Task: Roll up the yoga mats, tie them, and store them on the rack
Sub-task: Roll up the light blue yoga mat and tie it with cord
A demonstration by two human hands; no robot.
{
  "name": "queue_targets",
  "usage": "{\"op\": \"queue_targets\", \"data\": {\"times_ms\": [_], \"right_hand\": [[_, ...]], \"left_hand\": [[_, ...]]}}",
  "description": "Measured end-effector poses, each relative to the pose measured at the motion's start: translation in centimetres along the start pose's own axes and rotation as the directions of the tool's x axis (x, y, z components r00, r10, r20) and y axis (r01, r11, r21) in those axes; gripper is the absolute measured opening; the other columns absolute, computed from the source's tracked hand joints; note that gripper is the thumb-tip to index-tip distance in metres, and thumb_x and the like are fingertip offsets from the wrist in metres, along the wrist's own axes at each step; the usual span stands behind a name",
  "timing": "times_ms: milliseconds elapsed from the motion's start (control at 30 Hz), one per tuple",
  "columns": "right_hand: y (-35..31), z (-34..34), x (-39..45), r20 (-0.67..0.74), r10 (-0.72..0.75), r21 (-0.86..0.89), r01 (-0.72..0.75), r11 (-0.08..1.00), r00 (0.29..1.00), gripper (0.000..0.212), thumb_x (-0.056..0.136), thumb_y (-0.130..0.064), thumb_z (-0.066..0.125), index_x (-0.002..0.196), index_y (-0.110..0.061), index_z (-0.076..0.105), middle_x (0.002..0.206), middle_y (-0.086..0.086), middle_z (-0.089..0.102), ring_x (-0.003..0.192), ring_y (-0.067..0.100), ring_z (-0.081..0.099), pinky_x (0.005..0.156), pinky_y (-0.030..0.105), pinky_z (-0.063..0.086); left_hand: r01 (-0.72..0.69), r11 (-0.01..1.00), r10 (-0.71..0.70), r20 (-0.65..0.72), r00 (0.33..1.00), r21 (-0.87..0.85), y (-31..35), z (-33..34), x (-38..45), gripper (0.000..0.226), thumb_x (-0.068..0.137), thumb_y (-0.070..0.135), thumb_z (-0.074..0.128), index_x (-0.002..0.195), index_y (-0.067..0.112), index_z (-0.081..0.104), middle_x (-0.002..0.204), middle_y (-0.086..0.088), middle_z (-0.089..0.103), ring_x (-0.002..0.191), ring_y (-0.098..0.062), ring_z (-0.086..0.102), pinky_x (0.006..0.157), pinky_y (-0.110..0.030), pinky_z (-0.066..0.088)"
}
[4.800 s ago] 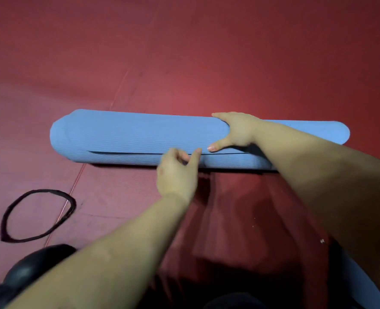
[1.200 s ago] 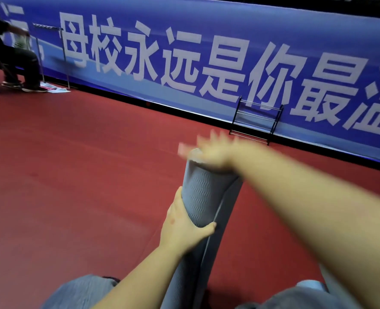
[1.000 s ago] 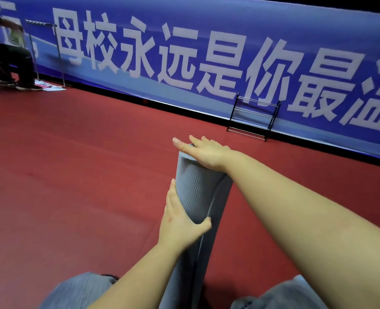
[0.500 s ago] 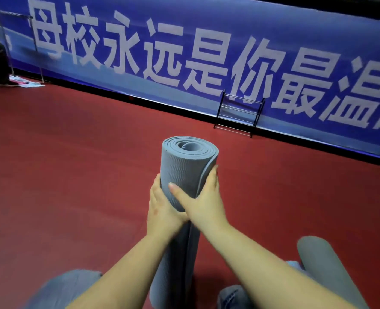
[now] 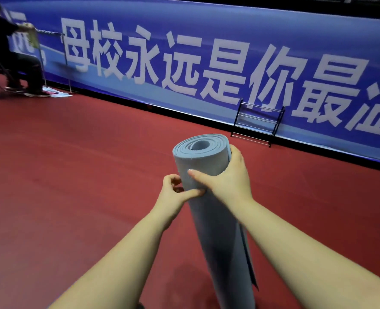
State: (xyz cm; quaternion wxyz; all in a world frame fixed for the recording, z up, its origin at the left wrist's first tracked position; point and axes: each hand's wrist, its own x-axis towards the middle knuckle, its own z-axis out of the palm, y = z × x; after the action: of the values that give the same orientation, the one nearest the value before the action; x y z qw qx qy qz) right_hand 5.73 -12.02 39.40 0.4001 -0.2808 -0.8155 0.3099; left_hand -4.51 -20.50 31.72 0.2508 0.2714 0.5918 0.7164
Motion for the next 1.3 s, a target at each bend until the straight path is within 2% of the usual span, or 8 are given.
{"op": "queue_targets", "data": {"times_ms": [133,233,433,633,833,967,1200,1300], "right_hand": [[0.0,2.6,1.8,0.171,-0.080,-0.141,0.104,0.984,0.982,0.106,0.044,-0.062,0.080,0.135,-0.029,0.038,0.134,-0.010,0.047,0.123,0.012,0.046,0.100,0.038,0.043],[1.9,6.3,1.7,0.338,-0.080,-0.210,0.158,0.965,0.938,0.110,0.049,-0.059,0.082,0.141,-0.024,0.032,0.142,-0.008,0.040,0.130,0.012,0.039,0.104,0.034,0.038],[6.4,18.0,0.2,0.550,-0.041,-0.229,0.198,0.953,0.834,0.119,0.056,-0.055,0.082,0.149,-0.017,0.019,0.152,-0.004,0.027,0.140,0.014,0.024,0.114,0.030,0.022],[8.9,30.9,-1.2,0.728,0.025,-0.286,0.270,0.919,0.686,0.118,0.060,-0.058,0.079,0.149,-0.014,0.015,0.145,0.001,0.032,0.135,0.021,0.030,0.111,0.034,0.026],[11.8,39.7,-6.1,0.824,0.086,-0.349,0.382,0.855,0.559,0.119,0.058,-0.060,0.078,0.147,-0.010,0.017,0.139,0.006,0.038,0.129,0.025,0.036,0.111,0.037,0.026],[13.2,42.5,-9.5,0.871,0.106,-0.342,0.436,0.833,0.480,0.119,0.057,-0.060,0.078,0.146,-0.009,0.018,0.138,0.006,0.038,0.129,0.026,0.036,0.112,0.039,0.025],[13.8,43.6,-11.0,0.887,0.100,-0.334,0.477,0.813,0.450,0.119,0.058,-0.060,0.078,0.147,-0.008,0.017,0.138,0.007,0.037,0.129,0.026,0.036,0.111,0.036,0.026],[13.3,42.9,-10.2,0.884,0.089,-0.328,0.473,0.818,0.460,0.119,0.059,-0.060,0.079,0.146,-0.009,0.016,0.139,0.007,0.037,0.129,0.025,0.035,0.110,0.034,0.026]], "left_hand": [[0.258,0.952,-0.225,0.198,0.954,-0.162,0.8,-4.6,2.1,0.088,0.049,0.021,0.076,0.127,0.031,0.038,0.108,0.001,0.064,0.090,-0.019,0.063,0.083,-0.031,0.047],[0.447,0.841,-0.353,0.316,0.880,-0.305,-1.5,-8.1,3.0,0.037,0.050,0.020,0.061,0.086,0.017,0.068,0.092,-0.007,0.063,0.083,-0.027,0.058,0.078,-0.033,0.042],[0.507,0.537,-0.541,0.186,0.820,-0.674,-11.7,-13.9,3.7,0.048,0.078,0.044,0.041,0.106,0.009,0.057,0.094,-0.016,0.063,0.091,-0.034,0.058,0.087,-0.044,0.042],[0.529,0.553,-0.703,-0.020,0.710,-0.643,-19.9,-21.1,5.2,0.059,0.095,0.059,0.029,0.121,0.012,0.054,0.105,-0.015,0.065,0.098,-0.033,0.061,0.082,-0.044,0.046],[0.676,0.690,-0.699,-0.479,0.531,-0.258,-28.0,-28.2,1.7,0.034,0.099,0.037,0.042,0.090,0.010,0.060,0.092,-0.012,0.064,0.075,-0.022,0.058,0.070,-0.031,0.045],[0.856,0.268,-0.586,-0.631,0.509,0.442,-33.3,-31.6,-3.0,0.027,0.084,0.034,0.068,0.101,0.013,0.065,0.109,-0.007,0.067,0.103,-0.023,0.061,0.085,-0.027,0.043],[0.800,0.067,-0.502,-0.673,0.543,0.596,-37.9,-29.8,-4.8,0.028,0.093,0.028,0.050,0.116,0.014,0.056,0.123,-0.012,0.053,0.116,-0.030,0.051,0.095,-0.035,0.042],[0.879,0.232,-0.479,-0.738,0.476,0.417,-37.3,-30.0,-4.4,0.017,0.094,0.022,0.049,0.102,0.011,0.059,0.115,-0.015,0.059,0.110,-0.032,0.055,0.091,-0.035,0.042]]}}
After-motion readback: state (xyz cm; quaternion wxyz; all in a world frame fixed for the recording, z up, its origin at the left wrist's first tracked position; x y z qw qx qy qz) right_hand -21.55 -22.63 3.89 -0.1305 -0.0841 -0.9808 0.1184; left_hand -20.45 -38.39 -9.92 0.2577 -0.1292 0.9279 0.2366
